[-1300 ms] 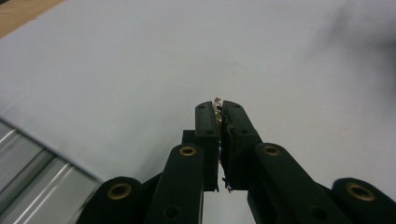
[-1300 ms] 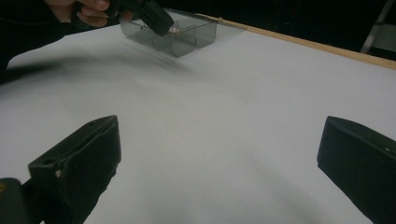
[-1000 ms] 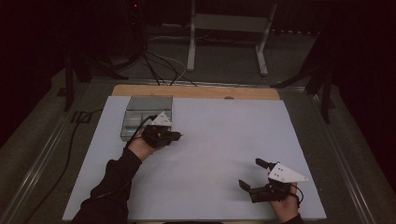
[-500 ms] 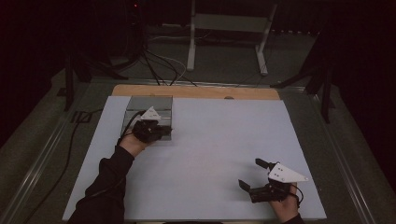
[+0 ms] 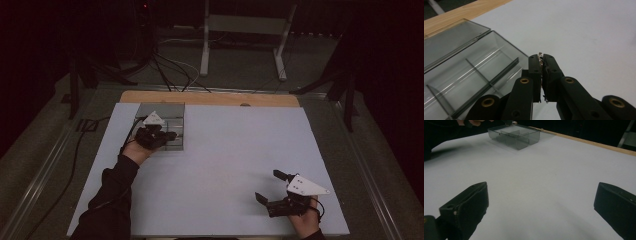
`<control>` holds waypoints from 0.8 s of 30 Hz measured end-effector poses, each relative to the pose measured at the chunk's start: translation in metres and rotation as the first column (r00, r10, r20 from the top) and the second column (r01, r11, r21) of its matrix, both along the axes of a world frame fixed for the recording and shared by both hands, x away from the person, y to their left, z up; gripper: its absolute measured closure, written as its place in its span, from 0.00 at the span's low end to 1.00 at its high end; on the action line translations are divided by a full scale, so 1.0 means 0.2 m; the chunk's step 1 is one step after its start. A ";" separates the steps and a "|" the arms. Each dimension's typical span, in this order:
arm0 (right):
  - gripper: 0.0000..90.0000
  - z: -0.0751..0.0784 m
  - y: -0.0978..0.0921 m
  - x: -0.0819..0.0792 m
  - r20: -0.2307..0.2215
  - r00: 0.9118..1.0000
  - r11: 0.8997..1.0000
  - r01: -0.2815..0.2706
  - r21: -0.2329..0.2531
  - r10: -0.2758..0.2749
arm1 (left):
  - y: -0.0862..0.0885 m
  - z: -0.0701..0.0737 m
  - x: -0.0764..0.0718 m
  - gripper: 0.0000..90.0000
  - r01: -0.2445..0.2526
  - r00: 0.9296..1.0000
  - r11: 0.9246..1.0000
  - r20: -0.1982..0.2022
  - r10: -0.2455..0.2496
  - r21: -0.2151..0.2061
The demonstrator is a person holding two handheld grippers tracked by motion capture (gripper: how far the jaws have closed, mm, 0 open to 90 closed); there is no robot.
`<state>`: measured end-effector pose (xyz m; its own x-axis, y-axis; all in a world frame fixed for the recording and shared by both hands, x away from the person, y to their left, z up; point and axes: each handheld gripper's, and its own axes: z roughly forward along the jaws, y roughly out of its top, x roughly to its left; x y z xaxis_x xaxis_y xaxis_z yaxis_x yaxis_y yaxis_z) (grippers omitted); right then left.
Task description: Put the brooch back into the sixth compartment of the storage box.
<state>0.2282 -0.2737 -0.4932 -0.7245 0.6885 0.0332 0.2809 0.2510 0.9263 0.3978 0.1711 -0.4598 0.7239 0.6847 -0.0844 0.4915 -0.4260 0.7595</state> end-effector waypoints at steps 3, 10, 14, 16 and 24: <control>0.00 0.00 0.00 0.00 -0.001 1.000 1.000 0.001 -0.001 -0.001 | 0.01 -0.02 0.01 0.98 -0.013 1.000 1.000 -0.010 0.013 -0.004; 0.00 0.00 0.00 0.00 -0.001 1.000 1.000 0.001 -0.001 -0.001 | 0.01 -0.05 0.03 0.98 -0.027 0.999 1.000 -0.017 0.027 0.003; 0.00 0.00 0.00 0.00 -0.002 1.000 1.000 0.001 0.000 -0.001 | 0.01 -0.07 0.05 0.98 -0.040 0.999 0.999 -0.024 0.041 0.011; 0.00 0.00 0.00 0.00 -0.002 1.000 1.000 0.002 0.002 -0.002 | 0.01 -0.08 0.06 0.98 -0.044 0.999 0.999 -0.028 0.045 0.010; 0.00 0.00 0.00 0.00 -0.003 1.000 1.000 0.003 0.003 -0.003 | 0.01 -0.10 0.08 0.98 -0.051 0.998 0.999 -0.038 0.052 0.014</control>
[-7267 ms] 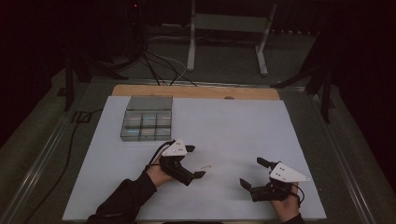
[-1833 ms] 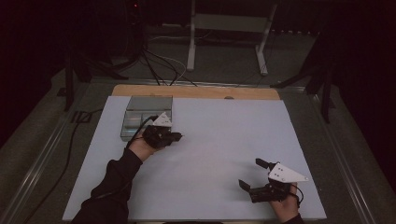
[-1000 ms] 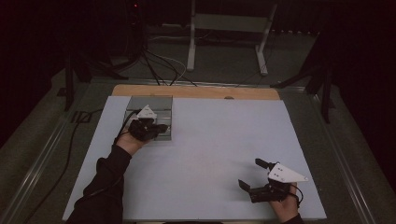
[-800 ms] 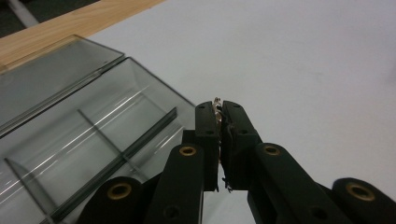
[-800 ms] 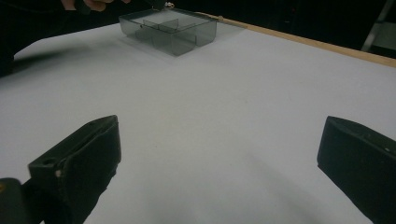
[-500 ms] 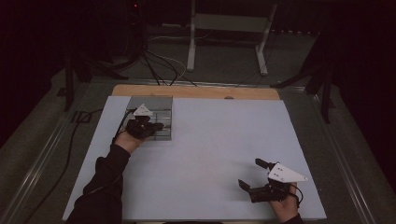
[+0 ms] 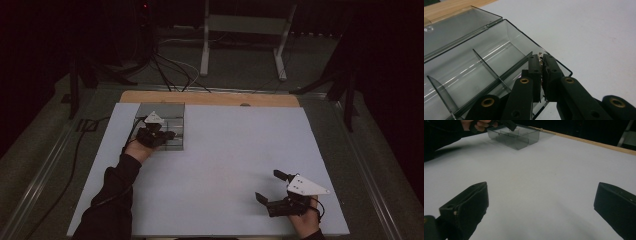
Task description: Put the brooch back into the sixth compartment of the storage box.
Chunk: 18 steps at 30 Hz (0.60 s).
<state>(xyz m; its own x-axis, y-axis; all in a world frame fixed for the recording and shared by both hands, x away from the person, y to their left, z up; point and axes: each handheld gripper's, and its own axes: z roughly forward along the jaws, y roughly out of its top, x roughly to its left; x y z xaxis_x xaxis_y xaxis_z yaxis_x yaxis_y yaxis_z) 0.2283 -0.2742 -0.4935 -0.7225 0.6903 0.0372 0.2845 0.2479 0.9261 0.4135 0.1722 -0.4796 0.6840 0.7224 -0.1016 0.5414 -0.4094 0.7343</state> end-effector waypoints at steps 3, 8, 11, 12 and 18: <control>0.00 0.00 0.00 0.00 0.000 1.000 1.000 0.001 0.002 -0.001 | -0.01 -0.02 0.01 0.98 -0.003 1.000 1.000 -0.010 0.003 0.005; 0.00 0.00 0.00 0.00 0.001 1.000 1.000 0.000 0.000 0.000 | -0.02 -0.03 0.01 0.97 -0.008 1.000 1.000 -0.019 0.008 0.020; 0.00 0.00 0.00 0.00 0.000 1.000 1.000 0.000 0.002 0.000 | -0.02 -0.03 0.02 0.97 -0.013 1.000 1.000 -0.018 0.013 0.018; 0.00 0.00 0.00 0.00 0.000 1.000 1.000 0.000 0.002 0.000 | -0.02 -0.03 0.02 0.97 -0.013 1.000 1.000 -0.018 0.013 0.018; 0.00 0.00 0.00 0.00 -0.001 1.000 1.000 0.000 0.002 0.000 | -0.03 -0.04 0.03 0.97 -0.025 0.999 0.999 -0.019 0.026 0.020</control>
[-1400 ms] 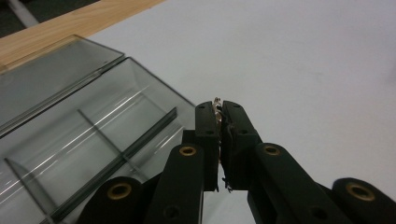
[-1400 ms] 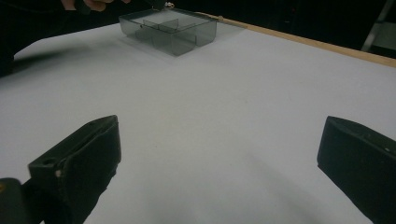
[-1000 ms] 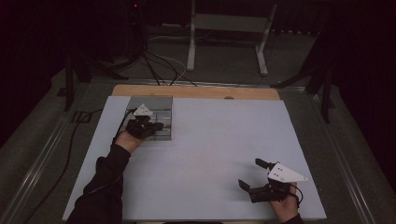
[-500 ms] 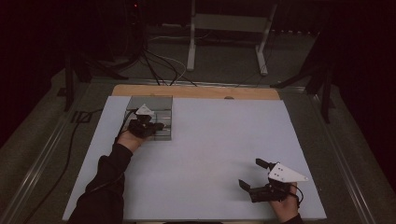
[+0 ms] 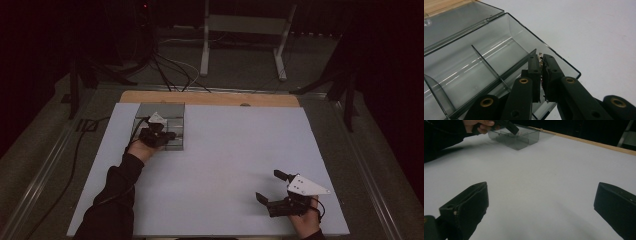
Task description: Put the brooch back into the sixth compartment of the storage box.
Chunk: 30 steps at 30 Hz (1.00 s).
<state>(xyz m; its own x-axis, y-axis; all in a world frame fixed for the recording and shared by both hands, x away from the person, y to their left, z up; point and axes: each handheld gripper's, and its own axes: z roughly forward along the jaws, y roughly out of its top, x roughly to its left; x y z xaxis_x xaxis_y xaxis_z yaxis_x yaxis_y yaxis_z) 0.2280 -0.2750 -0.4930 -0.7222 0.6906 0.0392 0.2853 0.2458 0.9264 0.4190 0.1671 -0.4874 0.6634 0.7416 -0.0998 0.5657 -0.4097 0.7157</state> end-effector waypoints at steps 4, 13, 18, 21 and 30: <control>0.00 0.00 0.00 0.00 -0.001 1.000 1.000 -0.001 0.001 0.001 | 0.01 0.00 0.00 0.83 -0.048 0.999 0.999 0.013 0.048 -0.004; 0.00 0.00 0.00 0.00 0.001 1.000 1.000 -0.003 -0.003 0.003 | 0.01 0.05 -0.02 0.45 -0.052 0.999 0.998 0.014 0.052 -0.042; 0.00 0.00 0.00 0.00 0.001 1.000 1.000 -0.003 -0.002 0.003 | 0.00 0.06 -0.05 0.34 -0.042 0.999 0.998 0.003 0.043 -0.056; 0.00 0.00 0.00 0.00 0.002 1.000 1.000 -0.004 -0.002 0.004 | 0.00 0.07 -0.06 0.26 -0.039 0.999 0.998 0.002 0.039 -0.054; 0.00 0.00 0.00 0.00 0.001 1.000 1.000 -0.008 -0.002 0.008 | 0.01 0.11 -0.10 0.04 -0.070 0.998 0.993 -0.005 0.070 -0.092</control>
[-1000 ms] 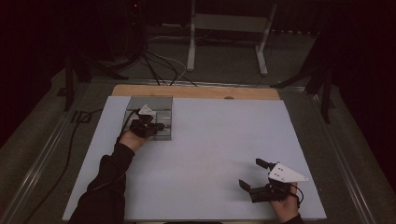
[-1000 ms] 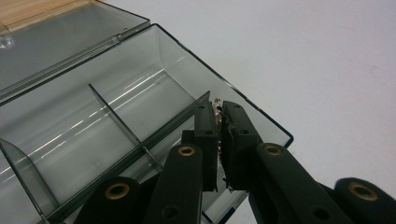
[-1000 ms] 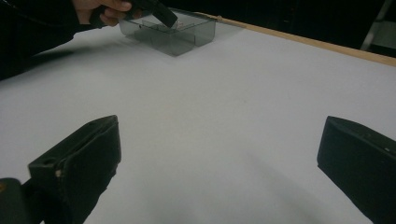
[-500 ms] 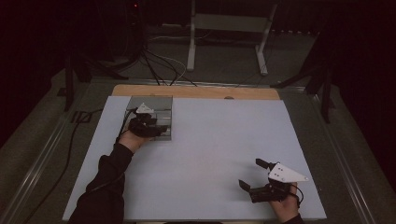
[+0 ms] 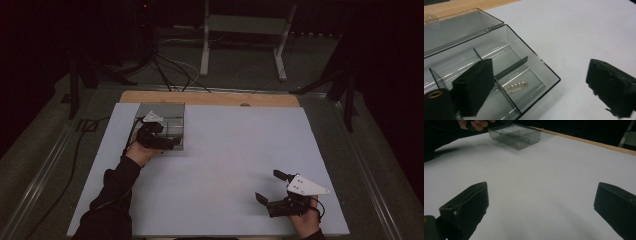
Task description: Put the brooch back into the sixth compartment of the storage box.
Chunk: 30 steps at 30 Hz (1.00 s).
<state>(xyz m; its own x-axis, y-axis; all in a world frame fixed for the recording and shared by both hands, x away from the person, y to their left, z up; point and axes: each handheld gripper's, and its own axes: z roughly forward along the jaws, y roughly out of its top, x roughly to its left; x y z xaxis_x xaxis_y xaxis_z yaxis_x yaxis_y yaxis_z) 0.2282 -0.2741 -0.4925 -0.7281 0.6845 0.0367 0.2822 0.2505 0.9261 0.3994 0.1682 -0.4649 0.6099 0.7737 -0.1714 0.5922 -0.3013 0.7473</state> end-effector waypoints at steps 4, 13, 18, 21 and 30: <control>0.00 0.00 0.00 0.00 -0.002 1.000 1.000 0.000 0.002 0.000 | 0.02 0.03 -0.02 0.01 0.032 0.999 0.999 0.007 -0.031 -0.031; 0.00 0.00 0.00 0.00 -0.002 1.000 1.000 0.002 0.004 -0.002 | 0.04 0.09 -0.09 0.01 0.093 0.994 0.994 0.057 -0.090 -0.052; 0.00 0.00 0.00 0.00 -0.002 1.000 1.000 0.000 0.001 0.000 | 0.07 0.12 -0.13 0.01 0.103 0.992 0.992 0.086 -0.097 -0.073; 0.00 0.00 0.00 0.00 -0.004 1.000 1.000 0.001 0.000 -0.001 | 0.09 0.12 -0.17 0.01 0.121 0.990 0.990 0.077 -0.115 -0.076; 0.00 0.00 0.01 0.00 -0.003 1.000 1.000 -0.004 0.001 0.004 | 0.15 0.13 -0.29 0.01 0.121 0.987 0.986 0.119 -0.107 -0.112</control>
<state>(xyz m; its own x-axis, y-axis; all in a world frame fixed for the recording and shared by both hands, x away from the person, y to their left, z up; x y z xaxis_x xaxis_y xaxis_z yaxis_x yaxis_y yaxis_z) 0.2287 -0.2729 -0.4922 -0.7306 0.6817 0.0390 0.2838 0.2511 0.9254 0.3410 0.1985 -0.4386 0.7134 0.6763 -0.1835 0.4698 -0.2672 0.8414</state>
